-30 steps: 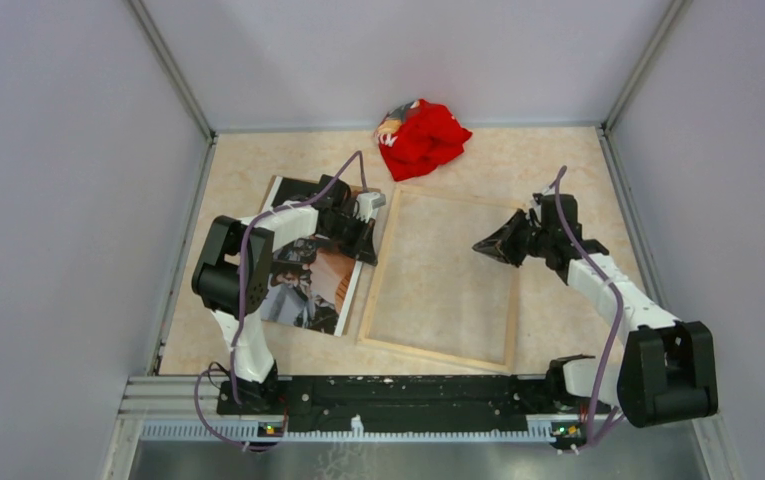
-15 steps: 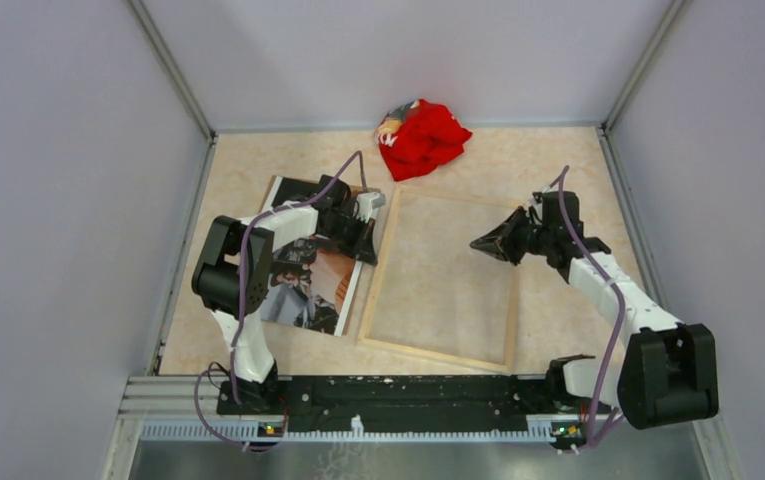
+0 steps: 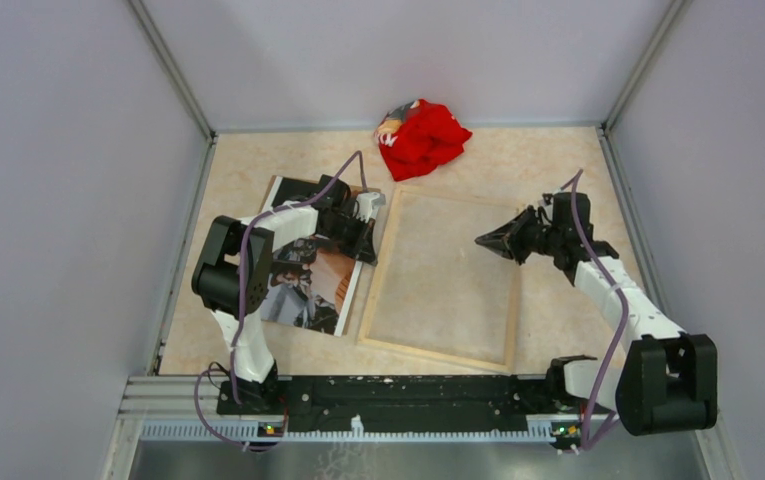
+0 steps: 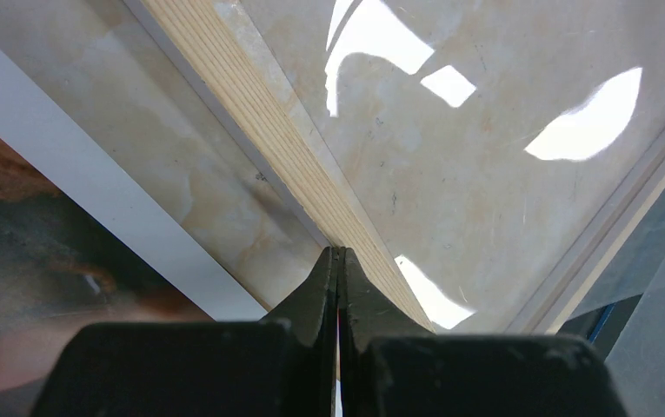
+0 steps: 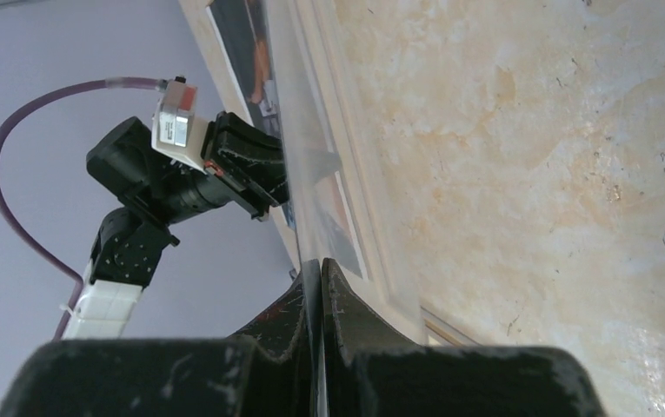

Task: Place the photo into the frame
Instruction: Place the photo frame item in the photo frame.

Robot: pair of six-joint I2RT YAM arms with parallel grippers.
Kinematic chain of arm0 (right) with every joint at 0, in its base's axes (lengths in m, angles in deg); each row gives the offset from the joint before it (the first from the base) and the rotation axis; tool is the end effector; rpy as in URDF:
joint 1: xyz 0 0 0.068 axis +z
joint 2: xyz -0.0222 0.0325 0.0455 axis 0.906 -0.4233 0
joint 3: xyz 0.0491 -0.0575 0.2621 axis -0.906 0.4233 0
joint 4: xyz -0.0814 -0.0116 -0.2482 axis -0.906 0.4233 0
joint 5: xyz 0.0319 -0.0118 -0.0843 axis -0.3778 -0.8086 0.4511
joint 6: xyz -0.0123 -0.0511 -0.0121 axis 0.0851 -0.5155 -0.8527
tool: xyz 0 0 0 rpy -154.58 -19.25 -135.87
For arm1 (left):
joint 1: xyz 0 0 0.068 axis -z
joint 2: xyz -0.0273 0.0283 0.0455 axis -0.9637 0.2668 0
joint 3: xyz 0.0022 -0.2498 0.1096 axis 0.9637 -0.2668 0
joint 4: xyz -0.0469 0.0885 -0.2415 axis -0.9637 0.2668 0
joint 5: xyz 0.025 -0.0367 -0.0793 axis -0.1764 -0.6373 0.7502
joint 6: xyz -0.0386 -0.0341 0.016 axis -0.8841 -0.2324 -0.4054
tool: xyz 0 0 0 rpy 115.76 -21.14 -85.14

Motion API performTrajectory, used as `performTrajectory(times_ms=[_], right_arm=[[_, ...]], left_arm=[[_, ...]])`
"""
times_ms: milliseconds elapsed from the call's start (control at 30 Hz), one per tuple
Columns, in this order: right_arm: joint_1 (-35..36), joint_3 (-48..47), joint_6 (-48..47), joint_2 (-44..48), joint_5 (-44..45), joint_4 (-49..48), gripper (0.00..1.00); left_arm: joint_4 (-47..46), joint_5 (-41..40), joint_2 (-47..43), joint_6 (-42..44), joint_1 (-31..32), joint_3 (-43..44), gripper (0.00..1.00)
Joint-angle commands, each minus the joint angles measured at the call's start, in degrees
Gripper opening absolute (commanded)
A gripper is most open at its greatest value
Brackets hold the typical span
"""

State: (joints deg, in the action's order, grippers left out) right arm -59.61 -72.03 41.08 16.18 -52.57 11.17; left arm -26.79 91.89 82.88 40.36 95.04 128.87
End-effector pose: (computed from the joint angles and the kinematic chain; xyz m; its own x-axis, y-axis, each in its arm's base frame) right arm 0.2398 0.0432 0.2379 -0.7594 0.6495 -0.0389 0.3140 0.4182 0.8523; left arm 0.3336 -0.1491 0.1575 -0.7696 0.4086 -0.4907 0.6346 0.5752 -0.5163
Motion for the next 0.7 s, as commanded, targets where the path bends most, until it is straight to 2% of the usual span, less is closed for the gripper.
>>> performTrajectory(times_ms=[0, 167, 667], right_arm=[[0.02, 0.45, 2.71, 1.79, -2.05, -2.1, 0.0], [0.09, 0.3, 3.5, 1.61, -2.19, -2.48, 0.0], [4.79, 0.52, 15.28, 0.34, -0.83, -13.41, 0.0]], left_arm=[[1.63, -2.92, 2.54, 1.42, 0.32, -2.21, 0.0], [1.43, -2.72, 2.53, 1.31, 0.32, -2.34, 0.0], [1.32, -2.26, 2.62, 1.05, 0.28, -2.25, 0.0]])
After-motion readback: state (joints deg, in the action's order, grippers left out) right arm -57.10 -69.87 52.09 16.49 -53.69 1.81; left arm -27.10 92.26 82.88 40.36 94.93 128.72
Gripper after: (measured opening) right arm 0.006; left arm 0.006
